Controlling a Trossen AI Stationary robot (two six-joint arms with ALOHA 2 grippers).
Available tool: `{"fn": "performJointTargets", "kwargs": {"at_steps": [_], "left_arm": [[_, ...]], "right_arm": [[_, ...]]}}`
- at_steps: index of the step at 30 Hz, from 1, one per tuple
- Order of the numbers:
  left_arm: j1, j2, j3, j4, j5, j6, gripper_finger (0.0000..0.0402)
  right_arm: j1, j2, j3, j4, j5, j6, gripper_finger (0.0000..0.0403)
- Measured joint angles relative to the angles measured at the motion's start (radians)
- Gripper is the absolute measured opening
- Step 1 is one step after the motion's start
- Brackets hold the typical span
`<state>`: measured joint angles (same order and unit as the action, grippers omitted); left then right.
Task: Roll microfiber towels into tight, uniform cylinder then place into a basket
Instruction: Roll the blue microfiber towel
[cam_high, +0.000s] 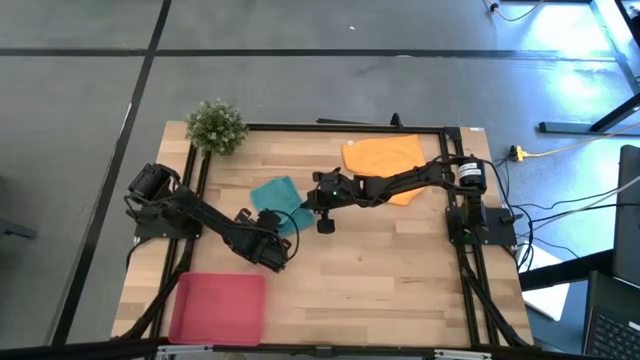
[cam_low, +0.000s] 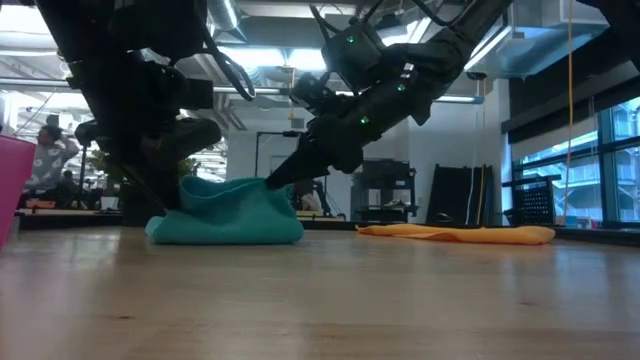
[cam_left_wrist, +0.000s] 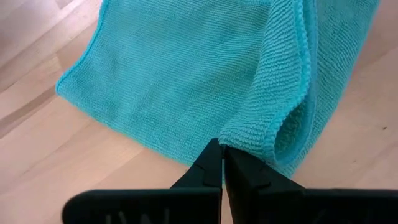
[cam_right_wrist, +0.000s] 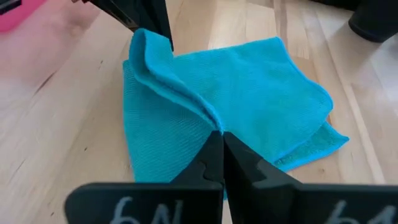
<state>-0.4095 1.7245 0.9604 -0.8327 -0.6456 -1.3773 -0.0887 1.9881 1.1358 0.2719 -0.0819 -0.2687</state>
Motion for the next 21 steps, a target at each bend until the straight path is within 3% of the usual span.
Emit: {"fn": "performJointTargets", "kwargs": {"at_steps": [4, 11, 21], "left_arm": [[-0.004, 0.000, 0.000, 0.040, 0.026, 0.016, 0.0000], [-0.028, 0.000, 0.000, 0.221, 0.122, 0.184, 0.0000], [-0.087, 0.000, 0.000, 0.423, 0.143, 0.286, 0.0000]], "right_arm": [[0.002, 0.000, 0.000, -0.074, -0.040, 0.001, 0.0000], [0.036, -0.011, 0.000, -0.176, -0.183, 0.002, 0.0000], [0.122, -0.029, 0.000, -0.281, -0.182, 0.052, 0.0000]]}}
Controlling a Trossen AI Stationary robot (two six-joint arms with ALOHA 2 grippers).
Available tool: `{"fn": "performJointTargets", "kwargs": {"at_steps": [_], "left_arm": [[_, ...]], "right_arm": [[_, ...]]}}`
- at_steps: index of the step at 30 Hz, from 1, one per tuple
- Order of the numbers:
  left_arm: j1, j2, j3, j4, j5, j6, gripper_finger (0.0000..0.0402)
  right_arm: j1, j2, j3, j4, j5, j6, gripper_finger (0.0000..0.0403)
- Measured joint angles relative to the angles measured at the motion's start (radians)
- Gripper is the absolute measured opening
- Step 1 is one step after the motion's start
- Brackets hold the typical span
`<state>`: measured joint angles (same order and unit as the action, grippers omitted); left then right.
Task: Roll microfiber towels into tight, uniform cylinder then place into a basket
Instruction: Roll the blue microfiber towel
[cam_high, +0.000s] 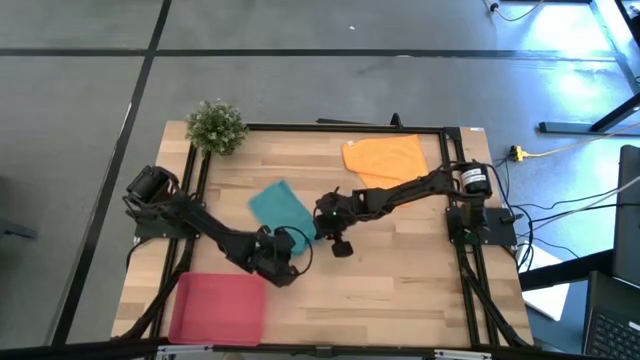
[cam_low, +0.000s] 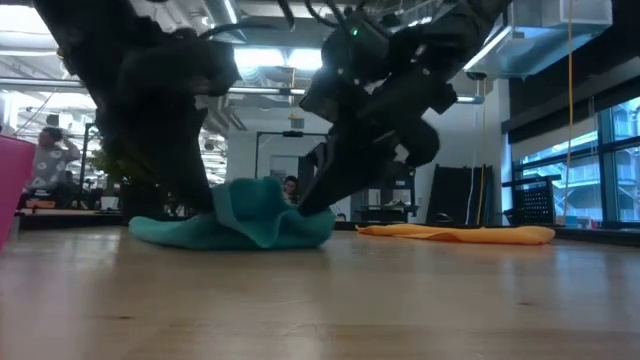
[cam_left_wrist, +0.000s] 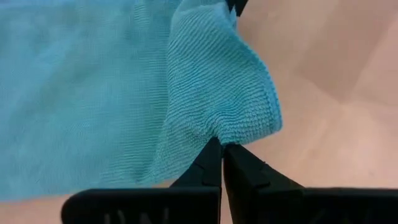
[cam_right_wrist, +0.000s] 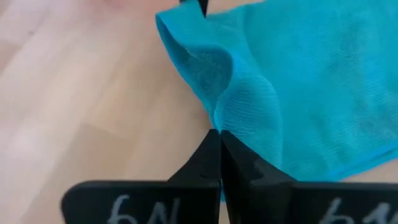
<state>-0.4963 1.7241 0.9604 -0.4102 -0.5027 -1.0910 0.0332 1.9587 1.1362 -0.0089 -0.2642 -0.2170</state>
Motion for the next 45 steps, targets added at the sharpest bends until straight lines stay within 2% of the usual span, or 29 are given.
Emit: {"fn": "performJointTargets", "kwargs": {"at_steps": [6, 10, 15, 22, 29, 36, 45], "left_arm": [[-0.052, 0.000, 0.000, 0.057, 0.004, 0.001, 0.0000], [-0.089, 0.000, 0.000, 0.077, 0.042, -0.002, 0.0000], [-0.123, 0.000, 0.000, 0.067, 0.067, -0.033, 0.0000], [-0.152, 0.000, 0.000, 0.049, 0.070, -0.058, 0.0000], [-0.152, 0.000, 0.000, 0.045, 0.065, -0.060, 0.0000], [-0.152, -0.001, 0.000, 0.046, 0.065, -0.060, 0.0000], [-0.147, -0.001, 0.000, 0.043, 0.067, -0.060, 0.0000]], "right_arm": [[0.055, -0.035, 0.000, -0.025, 0.044, 0.007, 0.0000], [0.084, -0.062, 0.000, -0.038, 0.075, 0.007, 0.0000], [0.093, -0.064, 0.026, -0.022, 0.114, 0.004, 0.0000], [0.092, -0.064, 0.087, -0.013, 0.115, -0.057, 0.0000], [0.058, -0.058, 0.101, 0.075, 0.113, -0.100, 0.0000], [0.014, 0.008, 0.099, 0.188, 0.105, -0.109, 0.0000], [-0.042, 0.089, 0.098, 0.279, 0.038, -0.114, 0.0000]]}}
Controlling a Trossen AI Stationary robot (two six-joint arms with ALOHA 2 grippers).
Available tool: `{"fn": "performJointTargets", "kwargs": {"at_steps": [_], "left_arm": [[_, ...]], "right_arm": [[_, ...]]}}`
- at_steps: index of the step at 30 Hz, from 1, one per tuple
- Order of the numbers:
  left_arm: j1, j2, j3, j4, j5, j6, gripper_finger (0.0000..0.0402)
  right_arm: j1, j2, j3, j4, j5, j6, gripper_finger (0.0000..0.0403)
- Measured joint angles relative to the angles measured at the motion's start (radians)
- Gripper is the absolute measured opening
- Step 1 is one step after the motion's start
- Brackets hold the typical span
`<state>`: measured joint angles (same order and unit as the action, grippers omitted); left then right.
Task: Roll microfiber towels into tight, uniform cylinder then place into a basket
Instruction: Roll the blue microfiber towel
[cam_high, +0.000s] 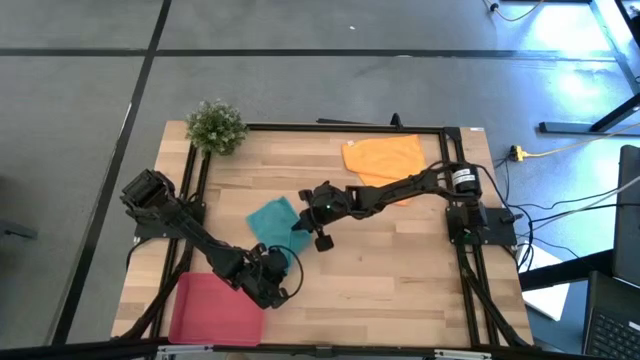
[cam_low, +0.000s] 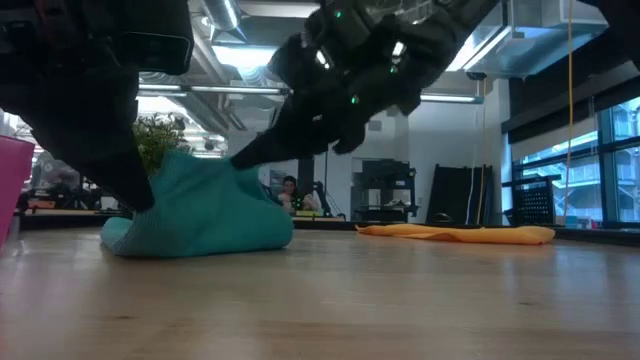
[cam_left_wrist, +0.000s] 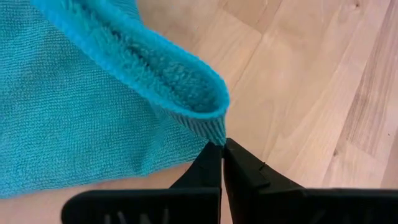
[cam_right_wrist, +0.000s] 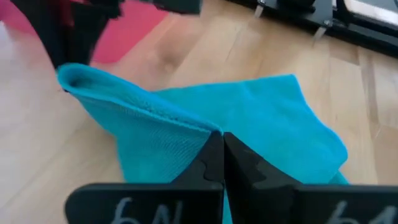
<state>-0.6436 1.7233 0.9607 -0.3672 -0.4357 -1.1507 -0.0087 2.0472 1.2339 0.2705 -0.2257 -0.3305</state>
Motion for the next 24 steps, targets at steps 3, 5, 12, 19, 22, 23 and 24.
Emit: {"fn": "performJointTargets", "kwargs": {"at_steps": [3, 5, 12, 19, 22, 23, 24], "left_arm": [[0.007, 0.000, 0.000, 0.000, 0.001, 0.000, 0.0000], [0.013, 0.000, 0.000, 0.000, 0.001, 0.000, 0.0000], [0.041, 0.000, 0.000, -0.004, -0.023, 0.000, 0.0000], [0.072, -0.012, 0.000, -0.057, -0.040, -0.021, 0.0000], [0.081, -0.033, 0.000, -0.113, -0.041, -0.052, 0.0000], [0.081, -0.042, 0.000, -0.125, -0.052, -0.052, 0.0000], [0.081, -0.051, 0.000, -0.134, -0.067, -0.052, 0.0000]], "right_arm": [[-0.011, 0.031, 0.000, 0.043, 0.000, 0.000, 0.0000], [-0.016, 0.050, 0.000, 0.068, 0.000, 0.000, 0.0000], [-0.031, 0.110, 0.000, 0.092, 0.008, -0.001, 0.0000], [-0.037, 0.121, 0.000, 0.086, 0.012, 0.000, 0.0000], [-0.037, 0.121, 0.000, 0.086, 0.012, 0.000, 0.0000], [-0.037, 0.121, 0.000, 0.083, 0.012, 0.000, 0.0000], [-0.037, 0.121, 0.000, 0.078, 0.012, 0.000, 0.0000]]}}
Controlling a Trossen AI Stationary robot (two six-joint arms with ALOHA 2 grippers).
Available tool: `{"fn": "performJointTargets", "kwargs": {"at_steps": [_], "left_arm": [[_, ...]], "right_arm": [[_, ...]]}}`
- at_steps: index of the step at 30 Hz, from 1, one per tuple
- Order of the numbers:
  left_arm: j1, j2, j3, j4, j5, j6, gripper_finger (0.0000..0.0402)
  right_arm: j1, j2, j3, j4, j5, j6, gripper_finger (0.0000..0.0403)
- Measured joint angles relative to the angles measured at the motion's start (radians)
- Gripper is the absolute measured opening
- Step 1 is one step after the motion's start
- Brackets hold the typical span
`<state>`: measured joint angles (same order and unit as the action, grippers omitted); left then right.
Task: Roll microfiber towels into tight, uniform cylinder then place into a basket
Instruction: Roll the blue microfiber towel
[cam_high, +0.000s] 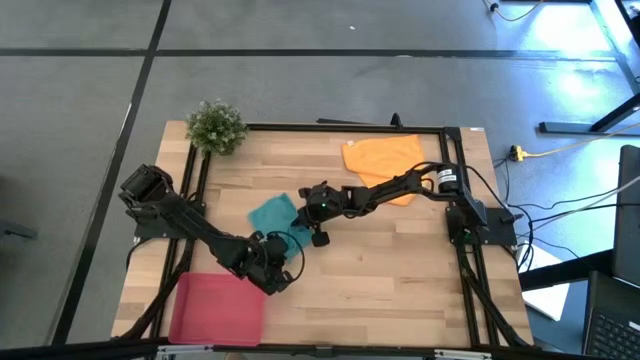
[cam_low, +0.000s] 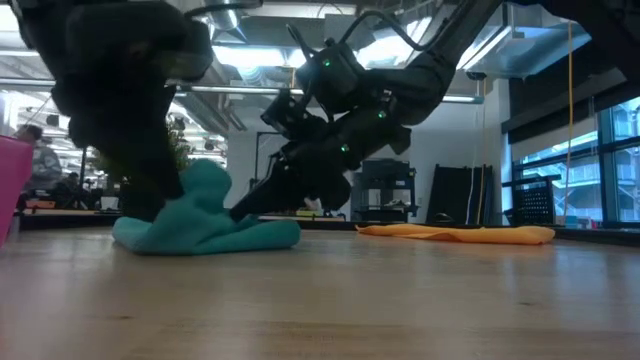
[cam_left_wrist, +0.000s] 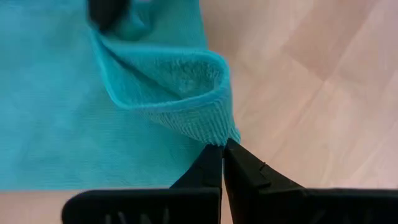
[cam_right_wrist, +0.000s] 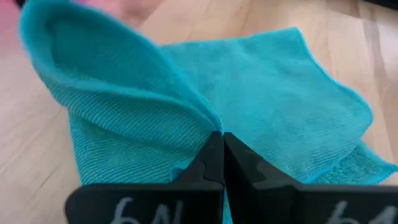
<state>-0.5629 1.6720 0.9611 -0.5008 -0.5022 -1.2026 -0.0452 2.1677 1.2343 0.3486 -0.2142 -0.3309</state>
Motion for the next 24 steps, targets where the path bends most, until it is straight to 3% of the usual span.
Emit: {"fn": "performJointTargets", "kwargs": {"at_steps": [8, 14, 24], "left_arm": [[0.007, -0.071, 0.001, -0.161, -0.057, -0.114, 0.0000], [0.029, -0.060, 0.001, -0.305, 0.008, -0.251, 0.0000], [0.060, -0.055, 0.000, -0.334, 0.014, -0.261, 0.0000]], "right_arm": [[0.000, 0.000, 0.000, -0.001, -0.001, 0.000, 0.0000], [0.001, 0.000, 0.000, -0.001, -0.004, 0.000, 0.0000], [0.001, -0.013, 0.000, -0.006, 0.011, 0.000, 0.0000]]}}
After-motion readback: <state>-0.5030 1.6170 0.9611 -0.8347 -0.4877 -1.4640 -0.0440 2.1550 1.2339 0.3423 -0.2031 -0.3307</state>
